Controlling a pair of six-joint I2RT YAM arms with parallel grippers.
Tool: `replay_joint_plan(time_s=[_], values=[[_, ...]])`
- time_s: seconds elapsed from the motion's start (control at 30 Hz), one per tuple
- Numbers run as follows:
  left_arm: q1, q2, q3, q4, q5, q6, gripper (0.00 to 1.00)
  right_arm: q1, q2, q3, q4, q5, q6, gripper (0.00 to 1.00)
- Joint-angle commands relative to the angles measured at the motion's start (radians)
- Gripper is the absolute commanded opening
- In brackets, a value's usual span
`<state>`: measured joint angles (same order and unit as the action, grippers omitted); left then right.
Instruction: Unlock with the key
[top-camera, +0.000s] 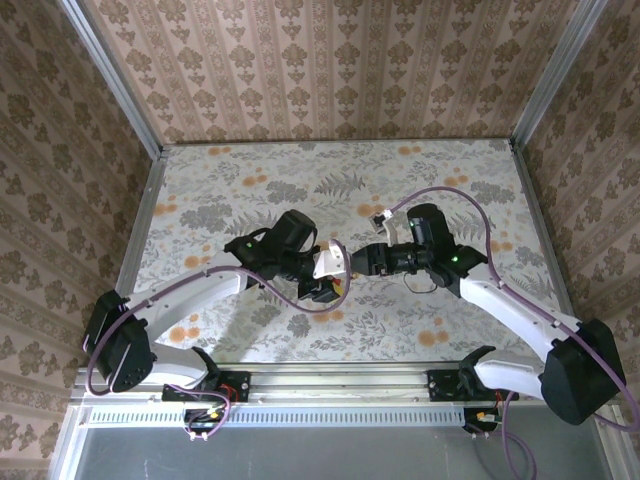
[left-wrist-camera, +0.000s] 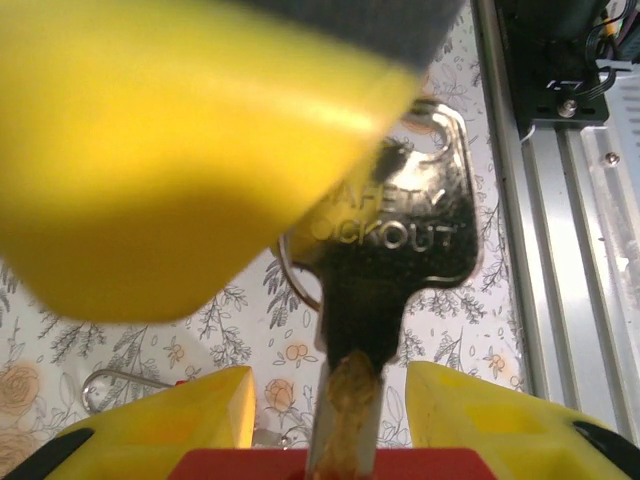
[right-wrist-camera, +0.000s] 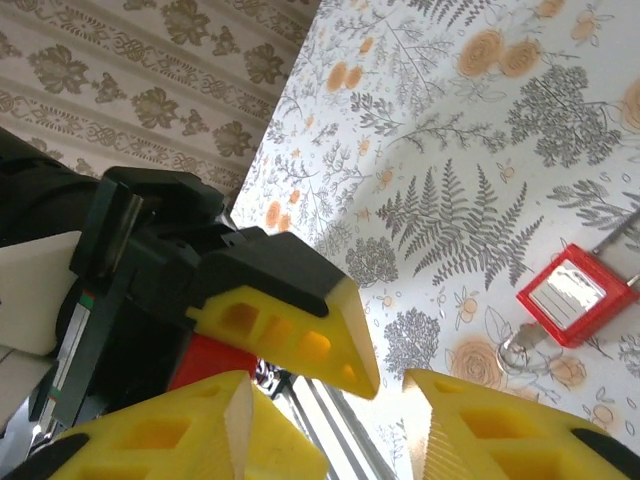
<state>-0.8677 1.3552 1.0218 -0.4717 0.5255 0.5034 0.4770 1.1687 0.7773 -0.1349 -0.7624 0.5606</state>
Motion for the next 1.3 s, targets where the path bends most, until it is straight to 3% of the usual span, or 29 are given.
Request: replay_joint_plan(time_s=[0.0,0.43,0.53,0.8,1.03,1.27], values=[[0.022,0.008,0.052,0.011,-0.059,0.025,0.00,-0.012,-0.032,-0.003,-0.107,-0.055,0.033,0.48],[0.019,0.038,0.067,-0.010,-0.046,0.031,0.00,-0.038,-0.091,-0.084,0.056,-0.145,0.173,0.54],[0.015,0.038,0.064,0.004,-0.054,0.029,0.00,-0.035,-0.074,-0.111,0.156,-0.169,0.240,0.52],[-0.006,0.048,0.066,0.022,-0.055,0.038,0.00,-0.015,-0.027,-0.116,0.216,-0.165,0.264,0.46],[-0.027,0.061,0.067,0.017,-0.041,0.056,0.00,-0.015,-0.011,-0.111,0.242,-0.161,0.269,0.35],[-0.031,0.058,0.061,0.035,-0.045,0.066,0.00,-0.009,-0.016,-0.137,0.301,-0.173,0.317,0.05]])
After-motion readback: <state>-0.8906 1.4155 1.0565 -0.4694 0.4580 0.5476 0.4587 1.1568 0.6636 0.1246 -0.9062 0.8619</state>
